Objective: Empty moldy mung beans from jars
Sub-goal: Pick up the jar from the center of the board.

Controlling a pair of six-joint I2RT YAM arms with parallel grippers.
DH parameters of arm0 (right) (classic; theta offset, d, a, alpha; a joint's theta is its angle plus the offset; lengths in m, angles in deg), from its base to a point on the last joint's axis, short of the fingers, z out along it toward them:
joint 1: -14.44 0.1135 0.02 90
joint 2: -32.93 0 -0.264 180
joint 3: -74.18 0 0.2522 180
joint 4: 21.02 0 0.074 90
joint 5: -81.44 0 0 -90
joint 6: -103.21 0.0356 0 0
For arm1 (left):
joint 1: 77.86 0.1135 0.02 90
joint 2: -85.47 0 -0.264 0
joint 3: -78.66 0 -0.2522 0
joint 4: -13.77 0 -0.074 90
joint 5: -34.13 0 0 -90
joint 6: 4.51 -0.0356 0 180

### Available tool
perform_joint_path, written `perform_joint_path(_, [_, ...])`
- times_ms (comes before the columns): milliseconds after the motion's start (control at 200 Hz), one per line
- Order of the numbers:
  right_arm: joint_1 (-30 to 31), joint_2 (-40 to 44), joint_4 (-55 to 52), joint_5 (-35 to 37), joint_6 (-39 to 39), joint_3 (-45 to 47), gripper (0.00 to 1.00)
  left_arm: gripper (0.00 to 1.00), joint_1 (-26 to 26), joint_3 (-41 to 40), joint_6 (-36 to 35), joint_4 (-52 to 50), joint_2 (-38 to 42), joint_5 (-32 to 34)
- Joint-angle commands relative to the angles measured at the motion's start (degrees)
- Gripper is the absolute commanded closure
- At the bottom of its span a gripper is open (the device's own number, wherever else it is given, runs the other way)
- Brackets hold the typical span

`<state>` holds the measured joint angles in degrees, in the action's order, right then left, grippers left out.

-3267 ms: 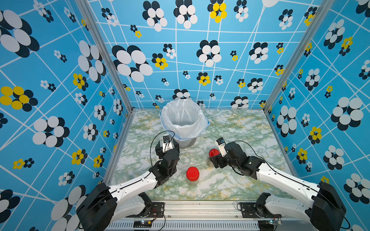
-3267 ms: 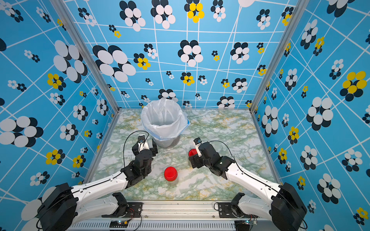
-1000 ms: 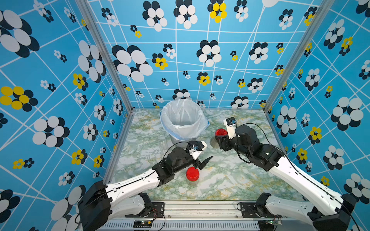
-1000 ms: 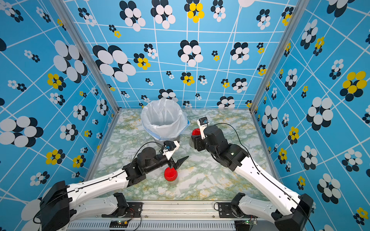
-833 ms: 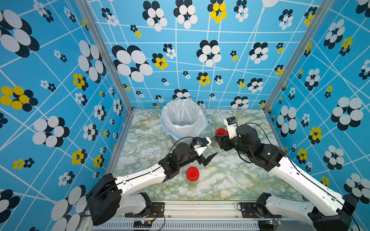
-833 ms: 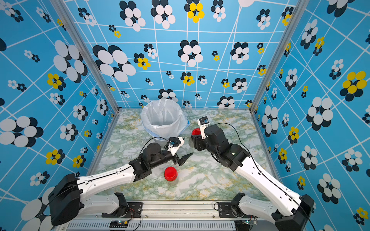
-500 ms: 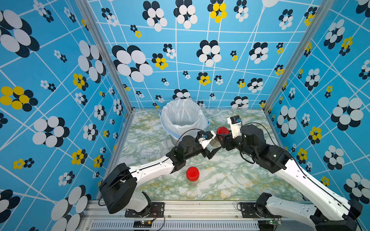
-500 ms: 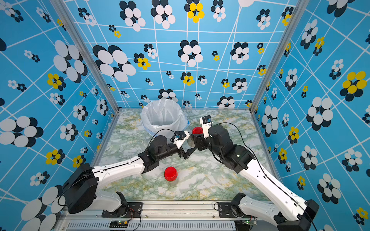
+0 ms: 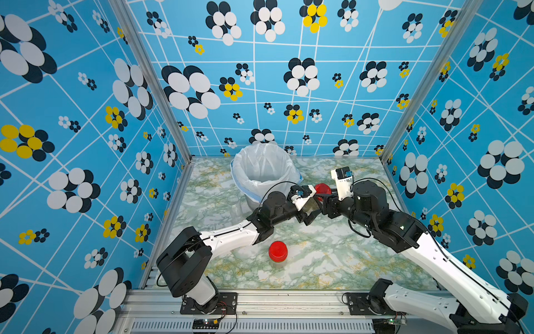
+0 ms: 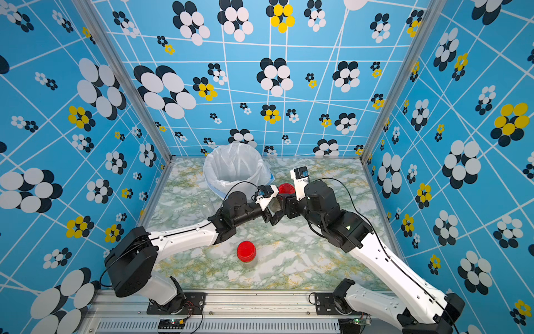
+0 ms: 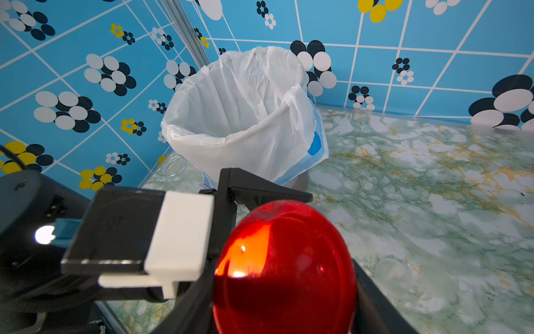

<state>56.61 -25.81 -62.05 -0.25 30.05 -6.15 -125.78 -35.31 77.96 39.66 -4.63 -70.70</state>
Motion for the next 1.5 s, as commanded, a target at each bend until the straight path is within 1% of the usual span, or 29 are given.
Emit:
perform_joint_path(0, [-0.1,1.4,3.1,-1.1,1.0,-1.9,0.6,0.1,0.7,1.2,0.6,4.3,-0.8,0.0])
perform_joint_path(85, [-0.2,1.1,3.3,-2.1,1.1,-2.2,0.6,0.22,1.5,0.9,1.7,6.0,-1.0,-0.2])
perform_joint_path(195, [-0.1,1.1,3.9,-2.6,0.7,-2.2,0.6,0.32,1.9,1.2,1.9,5.6,-0.9,-1.2])
perform_joint_path(285, [-0.2,1.2,4.0,-2.2,0.6,-1.9,0.6,0.38,2.1,1.1,2.1,5.6,-0.6,-1.1])
perform_joint_path(430, [-0.2,0.3,4.1,-3.3,0.3,-2.1,0.6,0.5,2.9,0.7,3.4,6.3,0.1,-1.5])
perform_joint_path(480, [-0.2,-0.1,4.1,-3.4,0.1,-2.2,0.59,0.55,3.4,0.7,4.6,5.9,0.6,-2.0])
perform_joint_path(540, [-0.3,-0.4,4.0,-3.4,-0.8,-2.3,0.58,0.56,4.1,0.7,6.9,5.2,1.4,-2.5])
perform_joint_path(555, [-0.3,-0.5,4.0,-3.5,-1.1,-2.4,0.58,0.6,4.3,0.6,7.4,4.9,1.7,-2.6])
perform_joint_path(635, [-1.2,-1.5,4.0,-4.4,-1.5,-2.8,0.58,0.64,4.9,0.9,9.1,1.8,3.6,-2.7])
perform_joint_path(715, [-2.9,-3.5,4.3,-7.6,-1.1,-4.1,0.58,0.65,4.9,3.1,8.9,-6.5,6.0,-1.8])
perform_joint_path(789, [-3.4,-5.3,5.6,-10.5,-1.5,-5.4,0.58,0.66,5.0,5.6,8.2,-13.7,7.9,-0.8])
perform_joint_path(904, [-3.3,-6.8,7.6,-12.8,-2.3,-6.9,0.58,0.68,5.8,6.5,8.9,-17.6,11.3,-0.7])
perform_joint_path(1034, [-3.5,-9.5,7.1,-14.0,-3.8,-10.0,0.57,0.69,9.0,8.7,13.5,-22.4,13.9,-3.2])
perform_joint_path(1114, [-3.4,-10.7,7.8,-16.1,-4.0,-11.2,0.57,0.7,11.1,9.0,16.7,-22.9,15.1,-5.8])
perform_joint_path(1164, [-3.4,-11.0,8.3,-17.6,-4.1,-11.6,0.55,0.7,12.1,8.9,18.0,-23.3,15.9,-6.7])
perform_joint_path(1224, [-3.4,-11.2,8.7,-18.2,-4.1,-12.0,0.5,0.71,12.7,8.9,18.3,-24.6,16.8,-6.5])
perform_joint_path(1239, [-3.4,-11.2,8.8,-18.1,-4.0,-12.1,0.47,0.71,12.8,8.8,18.0,-25.1,17.1,-6.2])
perform_joint_path(1379, [-3.4,-11.3,8.6,-16.6,-3.4,-12.4,0.27,0.71,12.7,7.9,16.2,-27.8,19.3,-4.6])
perform_joint_path(1404, [-3.5,-11.3,8.5,-16.5,-3.3,-12.5,0.26,0.71,12.6,7.7,15.9,-28.0,19.5,-4.5])
perform_joint_path(1494, [-3.4,-11.3,8.6,-16.5,-3.2,-12.5,0.25,0.72,12.7,6.9,15.7,-28.0,20.5,-4.1])
